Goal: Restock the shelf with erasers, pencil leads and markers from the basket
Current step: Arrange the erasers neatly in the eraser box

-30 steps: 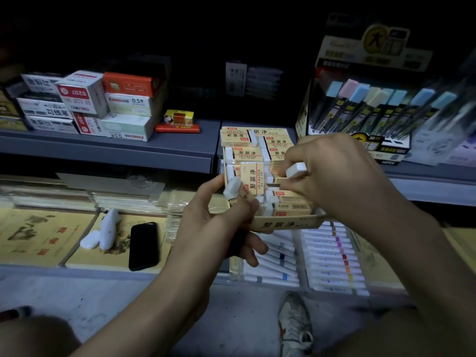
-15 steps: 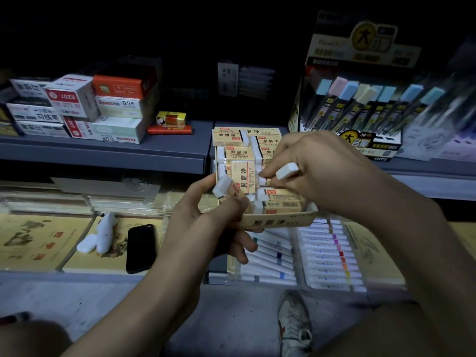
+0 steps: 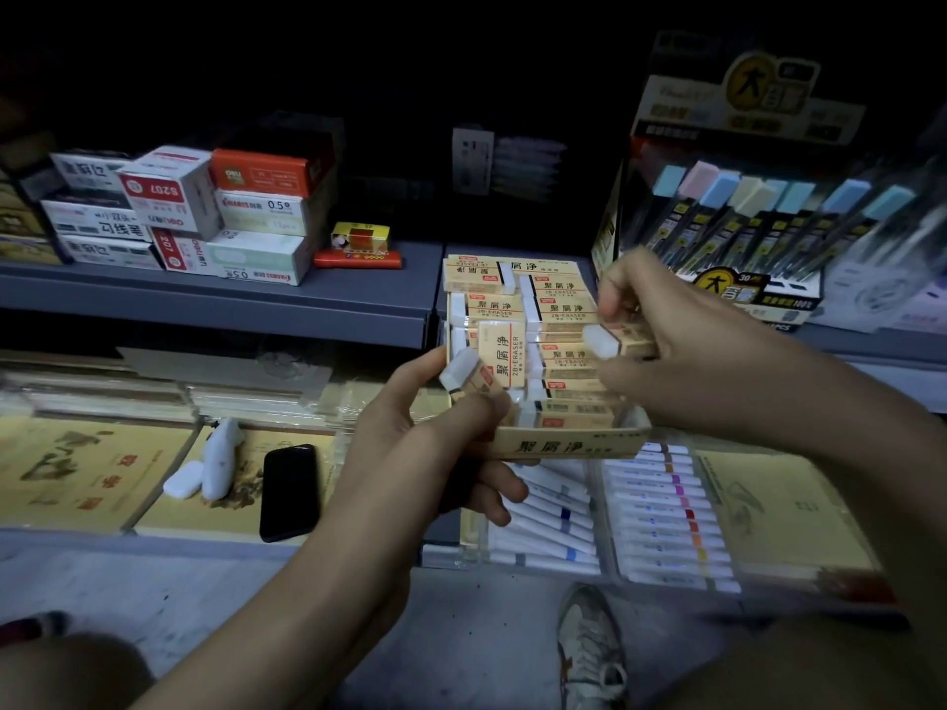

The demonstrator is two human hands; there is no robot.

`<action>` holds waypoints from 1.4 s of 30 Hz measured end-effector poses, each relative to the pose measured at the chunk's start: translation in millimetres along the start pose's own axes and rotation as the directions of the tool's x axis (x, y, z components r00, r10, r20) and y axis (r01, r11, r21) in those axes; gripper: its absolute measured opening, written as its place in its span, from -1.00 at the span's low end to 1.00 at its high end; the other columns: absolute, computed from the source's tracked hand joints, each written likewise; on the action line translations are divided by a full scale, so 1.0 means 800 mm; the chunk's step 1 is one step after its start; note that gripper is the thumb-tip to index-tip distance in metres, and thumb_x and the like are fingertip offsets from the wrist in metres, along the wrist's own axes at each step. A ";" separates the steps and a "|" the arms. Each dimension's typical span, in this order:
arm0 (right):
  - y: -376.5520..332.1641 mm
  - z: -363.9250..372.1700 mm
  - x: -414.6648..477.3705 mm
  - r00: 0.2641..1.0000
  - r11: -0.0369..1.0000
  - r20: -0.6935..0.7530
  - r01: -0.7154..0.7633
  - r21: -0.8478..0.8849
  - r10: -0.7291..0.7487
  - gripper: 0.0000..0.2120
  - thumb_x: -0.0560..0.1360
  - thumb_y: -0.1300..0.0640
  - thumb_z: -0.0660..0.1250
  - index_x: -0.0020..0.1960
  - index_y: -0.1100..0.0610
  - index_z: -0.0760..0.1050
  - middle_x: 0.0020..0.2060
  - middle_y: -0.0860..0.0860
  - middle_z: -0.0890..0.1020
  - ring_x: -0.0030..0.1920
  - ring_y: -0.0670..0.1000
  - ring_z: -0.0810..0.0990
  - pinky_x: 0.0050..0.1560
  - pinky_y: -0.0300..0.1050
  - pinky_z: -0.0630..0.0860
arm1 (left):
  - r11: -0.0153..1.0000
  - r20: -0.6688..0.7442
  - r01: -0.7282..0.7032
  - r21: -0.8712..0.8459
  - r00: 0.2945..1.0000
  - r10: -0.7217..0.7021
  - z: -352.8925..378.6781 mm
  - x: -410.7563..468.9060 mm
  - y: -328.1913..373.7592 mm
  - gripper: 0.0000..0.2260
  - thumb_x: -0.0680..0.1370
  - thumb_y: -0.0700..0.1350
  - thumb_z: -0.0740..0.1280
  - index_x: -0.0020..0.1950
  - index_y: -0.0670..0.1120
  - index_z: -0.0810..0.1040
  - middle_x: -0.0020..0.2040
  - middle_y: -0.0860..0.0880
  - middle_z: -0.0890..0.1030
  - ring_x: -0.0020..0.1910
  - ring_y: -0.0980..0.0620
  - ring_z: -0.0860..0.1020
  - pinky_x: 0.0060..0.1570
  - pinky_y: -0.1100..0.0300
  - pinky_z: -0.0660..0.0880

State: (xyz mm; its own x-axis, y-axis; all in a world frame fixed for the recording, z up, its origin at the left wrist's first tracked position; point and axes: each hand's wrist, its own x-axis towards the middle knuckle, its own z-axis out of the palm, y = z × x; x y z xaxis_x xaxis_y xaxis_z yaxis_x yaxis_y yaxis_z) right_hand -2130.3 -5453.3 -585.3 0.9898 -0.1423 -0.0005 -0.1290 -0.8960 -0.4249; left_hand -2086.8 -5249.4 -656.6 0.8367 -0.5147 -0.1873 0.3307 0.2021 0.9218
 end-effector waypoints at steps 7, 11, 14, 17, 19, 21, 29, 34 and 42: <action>-0.003 0.004 0.005 0.984 0.994 -0.147 0.101 -0.032 -0.105 -0.71 0.46 0.17 0.49 -0.06 -0.09 0.40 -0.16 -0.13 0.57 -0.18 -0.12 0.52 -0.21 -0.20 0.42 | 1.000 -0.017 0.001 -0.018 1.000 -0.002 0.002 0.001 -0.001 -0.61 0.58 -0.21 0.40 0.40 -0.02 0.50 -0.02 -0.28 0.72 -0.42 -0.13 0.58 -0.44 0.13 0.55; -0.003 0.013 0.013 0.949 0.962 -0.216 0.189 -0.194 -0.230 -0.67 0.36 0.30 0.51 -0.16 -0.07 0.45 -0.16 -0.15 0.52 -0.12 -0.10 0.48 -0.15 -0.03 0.48 | 1.000 -0.022 0.002 -0.010 1.000 -0.003 0.001 0.001 -0.002 -0.62 0.58 -0.21 0.40 0.40 -0.02 0.51 -0.02 -0.29 0.72 -0.41 -0.14 0.57 -0.44 0.13 0.55; 0.001 0.005 0.013 0.959 0.973 -0.195 0.180 -0.141 -0.206 -0.70 0.34 0.16 0.59 -0.13 -0.10 0.52 -0.13 -0.15 0.50 -0.19 -0.21 0.46 -0.22 -0.22 0.38 | 1.000 -0.022 0.004 -0.007 1.000 -0.004 0.001 0.001 -0.002 -0.59 0.58 -0.20 0.40 0.43 -0.02 0.49 -0.01 -0.29 0.72 -0.40 -0.14 0.58 -0.42 0.12 0.56; 0.005 -0.002 0.008 0.980 0.988 -0.124 0.154 -0.016 -0.155 -0.67 0.32 0.09 0.63 -0.06 -0.17 0.56 -0.18 -0.13 0.50 -0.35 -0.20 0.44 -0.33 -0.35 0.36 | 1.000 -0.024 0.005 -0.008 1.000 -0.005 0.000 0.002 -0.002 -0.60 0.58 -0.21 0.40 0.42 -0.02 0.49 -0.01 -0.30 0.71 -0.41 -0.14 0.58 -0.43 0.12 0.56; 0.007 -0.004 0.006 0.983 0.988 -0.107 0.151 0.032 -0.147 -0.65 0.31 0.07 0.65 -0.03 -0.18 0.58 -0.22 -0.10 0.51 -0.40 -0.17 0.43 -0.35 -0.36 0.38 | 1.000 -0.024 0.007 -0.012 1.000 -0.007 0.000 0.002 -0.003 -0.58 0.58 -0.21 0.40 0.43 -0.02 0.48 0.00 -0.31 0.71 -0.41 -0.15 0.58 -0.43 0.12 0.55; 0.010 -0.005 0.005 0.984 0.985 -0.106 0.153 0.079 -0.145 -0.67 0.30 0.05 0.65 -0.04 -0.18 0.61 -0.23 -0.12 0.52 -0.41 -0.16 0.43 -0.36 -0.37 0.39 | 1.000 -0.021 0.007 -0.012 1.000 -0.007 0.000 0.003 -0.002 -0.58 0.58 -0.20 0.40 0.44 -0.02 0.48 0.00 -0.31 0.71 -0.41 -0.14 0.59 -0.43 0.11 0.55; 0.015 -0.008 0.009 0.928 0.953 -0.226 0.268 -0.144 -0.295 -0.84 0.43 0.15 0.56 -0.05 -0.09 0.74 -0.16 -0.17 0.66 -0.18 -0.25 0.56 -0.12 -0.39 0.38 | 1.000 -0.012 0.010 0.009 1.000 -0.010 0.001 0.002 -0.001 -0.56 0.58 -0.19 0.40 0.46 0.00 0.46 -0.07 -0.28 0.73 -0.40 -0.13 0.59 -0.42 0.12 0.55; 0.015 -0.009 0.009 0.944 0.954 -0.203 0.221 -0.202 -0.261 -0.62 0.48 0.36 0.46 0.06 -0.10 0.74 -0.02 -0.19 0.71 -0.03 -0.22 0.61 0.08 -0.31 0.50 | 1.000 -0.009 0.015 0.015 1.000 -0.014 -0.001 0.002 -0.001 -0.54 0.58 -0.18 0.40 0.47 0.00 0.44 -0.06 -0.29 0.73 -0.40 -0.15 0.59 -0.42 0.13 0.54; 0.011 -0.002 -0.001 0.978 0.969 -0.085 0.175 -0.172 -0.192 -0.75 0.55 -0.04 0.37 0.20 -0.21 0.65 0.00 -0.27 0.50 0.01 -0.27 0.48 -0.05 -0.37 0.34 | 1.000 -0.007 0.014 0.011 1.000 -0.014 -0.001 0.001 0.000 -0.55 0.58 -0.19 0.40 0.46 -0.02 0.45 -0.06 -0.28 0.73 -0.40 -0.13 0.59 -0.42 0.13 0.55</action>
State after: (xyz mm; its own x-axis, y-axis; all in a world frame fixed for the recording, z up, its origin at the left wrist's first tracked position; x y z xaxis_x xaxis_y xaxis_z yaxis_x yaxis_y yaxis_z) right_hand -2132.1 -5461.5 -587.5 0.9874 -0.0029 0.1580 0.0381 -0.9660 -0.2559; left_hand -2086.1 -5249.4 -657.2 0.8350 -0.5118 -0.2021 0.3372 0.1856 0.9230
